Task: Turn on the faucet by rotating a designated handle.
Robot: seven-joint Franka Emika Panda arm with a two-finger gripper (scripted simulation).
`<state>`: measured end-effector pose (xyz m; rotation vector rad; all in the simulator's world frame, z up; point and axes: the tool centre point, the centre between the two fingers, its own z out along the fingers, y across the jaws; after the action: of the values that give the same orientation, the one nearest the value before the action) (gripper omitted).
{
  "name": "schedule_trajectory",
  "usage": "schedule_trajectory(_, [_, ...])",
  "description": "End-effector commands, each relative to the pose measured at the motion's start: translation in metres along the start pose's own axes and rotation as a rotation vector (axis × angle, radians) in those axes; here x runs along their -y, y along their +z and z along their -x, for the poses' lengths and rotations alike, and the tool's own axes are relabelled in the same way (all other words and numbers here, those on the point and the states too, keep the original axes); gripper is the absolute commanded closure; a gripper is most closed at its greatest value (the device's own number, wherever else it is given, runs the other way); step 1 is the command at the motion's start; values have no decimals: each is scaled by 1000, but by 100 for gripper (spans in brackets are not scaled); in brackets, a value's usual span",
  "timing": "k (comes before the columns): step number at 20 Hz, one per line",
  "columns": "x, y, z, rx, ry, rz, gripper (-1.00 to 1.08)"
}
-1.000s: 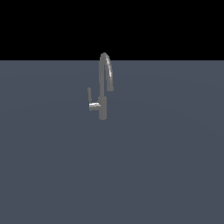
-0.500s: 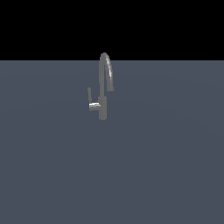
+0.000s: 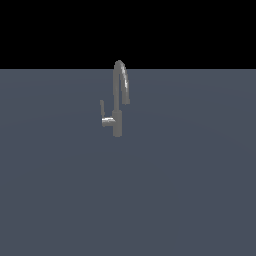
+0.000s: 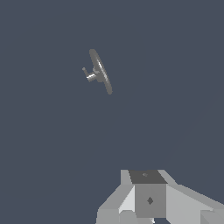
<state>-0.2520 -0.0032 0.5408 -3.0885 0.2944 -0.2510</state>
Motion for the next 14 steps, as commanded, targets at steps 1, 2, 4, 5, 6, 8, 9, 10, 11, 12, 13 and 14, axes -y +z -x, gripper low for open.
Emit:
schedule_trajectory(1, [8, -14, 0, -48, 41, 3, 108])
schedule_trajectory(2, [12, -21, -1, -70, 59, 5, 108])
schedule_trajectory(4, [21, -34, -1, -118, 99, 9, 108])
schedule_trajectory(5, [26, -41, -1, -143, 120, 12, 108])
schedule_trajectory(6, [32, -48, -1, -170, 142, 15, 108])
schedule_trajectory(8, [45, -62, -1, -224, 186, 21, 108])
schedule_trajectory(9, [52, -68, -1, -251, 208, 25, 108])
schedule_trajectory(10, [60, -74, -1, -277, 229, 28, 108])
schedule_trajectory(11, [67, -79, -1, -302, 249, 32, 108])
schedule_trajectory(12, [75, -84, -1, -328, 270, 36, 108])
schedule_trajectory(13, [83, -88, -1, -352, 289, 40, 108])
schedule_trajectory(14, [91, -92, -2, -377, 308, 44, 108])
